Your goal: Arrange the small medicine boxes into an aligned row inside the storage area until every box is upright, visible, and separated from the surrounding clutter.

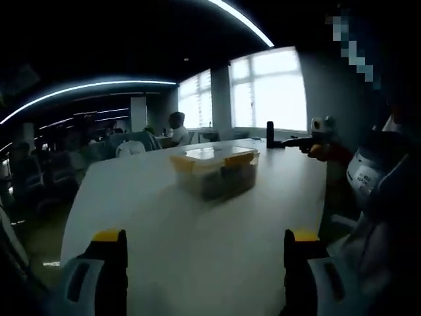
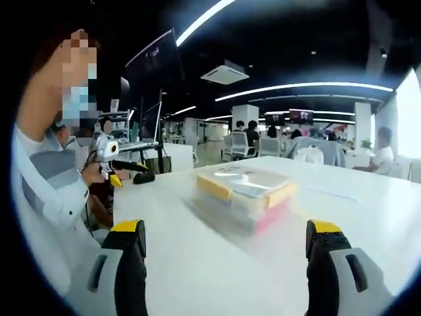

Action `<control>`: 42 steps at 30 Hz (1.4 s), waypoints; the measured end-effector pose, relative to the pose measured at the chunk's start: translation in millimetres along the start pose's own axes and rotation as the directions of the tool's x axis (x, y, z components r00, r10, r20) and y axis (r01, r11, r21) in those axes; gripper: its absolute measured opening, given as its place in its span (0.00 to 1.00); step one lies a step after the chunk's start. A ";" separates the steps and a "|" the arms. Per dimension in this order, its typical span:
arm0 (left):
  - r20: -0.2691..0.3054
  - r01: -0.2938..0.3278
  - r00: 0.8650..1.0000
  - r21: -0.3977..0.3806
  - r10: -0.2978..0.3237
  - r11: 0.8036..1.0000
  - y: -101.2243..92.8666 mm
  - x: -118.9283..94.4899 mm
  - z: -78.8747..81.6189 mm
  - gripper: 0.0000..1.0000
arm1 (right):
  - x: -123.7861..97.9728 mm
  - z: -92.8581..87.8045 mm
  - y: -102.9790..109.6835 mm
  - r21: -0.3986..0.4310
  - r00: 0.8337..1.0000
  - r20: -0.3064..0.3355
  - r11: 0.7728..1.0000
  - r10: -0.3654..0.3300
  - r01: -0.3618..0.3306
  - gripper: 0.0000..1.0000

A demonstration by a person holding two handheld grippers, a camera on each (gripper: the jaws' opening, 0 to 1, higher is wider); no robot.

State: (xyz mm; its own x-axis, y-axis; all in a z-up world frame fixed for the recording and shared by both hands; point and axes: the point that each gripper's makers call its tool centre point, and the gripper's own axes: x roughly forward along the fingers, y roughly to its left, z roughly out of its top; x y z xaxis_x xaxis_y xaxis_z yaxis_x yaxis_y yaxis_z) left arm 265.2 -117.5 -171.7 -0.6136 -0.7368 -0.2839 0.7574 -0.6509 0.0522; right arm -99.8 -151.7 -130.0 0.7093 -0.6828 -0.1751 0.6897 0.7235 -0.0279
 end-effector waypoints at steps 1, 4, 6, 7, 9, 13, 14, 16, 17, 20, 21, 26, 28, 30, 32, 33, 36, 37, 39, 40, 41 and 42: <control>-0.001 -0.003 1.000 0.000 0.003 1.000 0.7 -1.7 -1.2 0.99 | -1.3 -0.1 -0.6 0.000 1.000 0.000 1.000 -0.002 0.002 1.00; 0.003 -0.018 1.000 -0.005 0.018 1.000 2.4 -5.8 -3.3 0.99 | -3.0 -0.4 -1.6 0.002 1.000 0.001 1.000 -0.006 0.006 1.00; 0.007 -0.025 1.000 -0.007 0.025 1.000 3.3 -9.3 -3.7 0.99 | -3.2 -1.4 -1.1 0.003 1.000 0.001 1.000 -0.008 0.008 1.00; 0.008 -0.026 1.000 -0.007 0.026 1.000 3.2 -9.9 -4.0 0.99 | -3.2 -2.3 -0.6 0.004 1.000 -0.001 1.000 -0.009 0.009 1.00; 0.008 -0.030 1.000 -0.005 0.030 1.000 2.5 -12.0 -5.1 0.99 | -4.2 -4.4 0.2 0.003 1.000 -0.007 1.000 -0.009 0.009 1.00; 0.004 -0.036 0.999 0.002 0.036 0.999 1.6 -14.0 -7.6 0.99 | -7.6 -7.6 1.8 0.002 1.000 -0.013 1.000 -0.009 0.009 1.00; 0.002 -0.036 0.999 0.004 0.036 0.999 1.3 -14.3 -8.2 0.99 | -8.5 -8.5 2.4 0.001 1.000 -0.013 1.000 -0.009 0.009 1.00; 0.002 -0.038 0.999 0.005 0.038 0.999 0.0 -14.8 -9.3 0.99 | -10.2 -10.5 2.8 -0.002 1.000 -0.017 1.000 -0.009 0.009 1.00; 0.004 -0.039 0.999 0.004 0.039 0.999 -0.7 -15.2 -9.5 0.99 | -10.5 -11.7 3.5 -0.004 1.000 -0.021 1.000 -0.010 0.010 1.00; 0.006 -0.043 0.999 0.006 0.043 0.999 -3.4 -16.6 -10.0 0.99 | -12.7 -13.0 3.5 -0.009 1.000 -0.026 1.000 -0.012 0.011 1.00; 0.004 -0.045 0.999 0.010 0.045 0.999 -4.2 -17.1 -10.4 0.99 | -13.5 -12.7 2.9 -0.008 1.000 -0.024 1.000 -0.012 0.012 1.00; -0.005 -0.054 0.999 0.015 0.054 0.998 -3.2 -20.8 -12.1 0.98 | -14.6 -12.3 -0.1 -0.006 1.000 -0.017 1.000 -0.017 0.017 1.00; -0.002 -0.056 0.998 0.014 0.056 0.998 -3.7 -21.5 -11.4 0.98 | -14.2 -12.2 -0.5 -0.006 1.000 -0.015 1.000 -0.016 0.016 1.00; -0.005 -0.058 0.998 0.019 0.058 0.998 -4.1 -22.2 -11.4 0.98 | -14.0 -12.1 -0.2 -0.006 1.000 -0.015 1.000 -0.013 0.013 1.00; -0.009 -0.061 0.998 0.024 0.061 0.998 -3.9 -23.2 -11.4 0.98 | -14.1 -11.6 -0.2 -0.011 1.000 -0.016 1.000 -0.012 0.011 1.00; -0.010 -0.063 0.998 0.026 0.063 0.998 -3.6 -24.0 -11.3 0.98 | -14.5 -11.3 -0.9 -0.010 1.000 -0.017 1.000 -0.013 0.013 1.00; -0.006 -0.068 0.998 0.026 0.068 0.997 -2.2 -26.3 -10.8 0.98 | -16.5 -10.5 -1.1 -0.015 1.000 -0.017 1.000 -0.017 0.017 1.00; -0.006 -0.070 0.998 0.023 0.070 0.997 -1.2 -26.6 -11.0 0.98 | -17.0 -10.6 -1.1 -0.015 1.000 -0.016 1.000 -0.019 0.018 1.00; -0.008 -0.074 0.997 0.020 0.075 0.997 0.4 -26.7 -12.1 0.98 | -18.2 -11.7 -2.1 -0.014 0.999 -0.019 1.000 -0.027 0.026 1.00; -0.011 -0.076 0.997 0.021 0.076 0.997 1.2 -27.1 -12.8 0.98 | -18.7 -12.5 -3.0 -0.014 0.999 -0.021 0.999 -0.031 0.031 1.00; -0.011 -0.077 0.997 0.021 0.078 0.997 1.7 -27.3 -13.1 0.98 | -19.3 -13.0 -3.8 -0.014 0.999 -0.022 0.999 -0.035 0.034 1.00; -0.012 -0.079 0.997 0.021 0.079 0.997 2.1 -27.6 -13.5 0.98 | -19.8 -13.6 -4.3 -0.013 0.999 -0.024 0.999 -0.037 0.037 1.00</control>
State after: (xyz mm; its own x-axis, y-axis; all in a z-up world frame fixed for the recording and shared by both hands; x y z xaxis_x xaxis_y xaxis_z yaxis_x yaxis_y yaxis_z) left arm 286.7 -96.0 -176.7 -0.5491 -0.7838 -0.2900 0.7986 -0.5944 0.0945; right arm -118.9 -140.0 -139.8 0.6792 -0.7067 -0.1980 0.7136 0.6990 -0.0467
